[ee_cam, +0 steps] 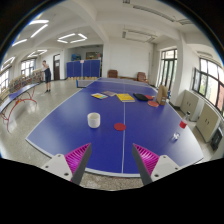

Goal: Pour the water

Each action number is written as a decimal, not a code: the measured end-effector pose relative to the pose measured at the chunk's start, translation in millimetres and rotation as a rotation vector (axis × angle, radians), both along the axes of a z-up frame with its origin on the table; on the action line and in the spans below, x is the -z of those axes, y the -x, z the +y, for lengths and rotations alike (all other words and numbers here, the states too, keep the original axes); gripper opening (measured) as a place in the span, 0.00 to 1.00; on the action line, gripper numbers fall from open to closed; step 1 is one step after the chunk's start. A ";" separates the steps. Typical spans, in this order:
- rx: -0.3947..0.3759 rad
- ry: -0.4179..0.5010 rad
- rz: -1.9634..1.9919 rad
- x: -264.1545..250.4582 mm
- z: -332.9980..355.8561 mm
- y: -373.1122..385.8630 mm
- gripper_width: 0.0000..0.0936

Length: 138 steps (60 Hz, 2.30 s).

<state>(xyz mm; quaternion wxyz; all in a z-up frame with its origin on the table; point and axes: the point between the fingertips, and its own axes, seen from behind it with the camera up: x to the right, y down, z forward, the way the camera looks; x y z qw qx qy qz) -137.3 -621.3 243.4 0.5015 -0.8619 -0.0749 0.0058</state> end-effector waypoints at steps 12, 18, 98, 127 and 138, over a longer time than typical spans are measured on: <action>0.103 0.078 -0.042 87.0 25.4 -145.8 0.91; 0.157 0.061 -0.059 117.8 56.6 -231.9 0.91; 0.385 -0.378 -0.322 56.9 368.3 -530.0 0.36; 0.014 -0.680 -1.695 -173.8 417.6 -150.2 0.36; -0.373 -0.728 -2.020 -97.6 458.8 16.0 0.36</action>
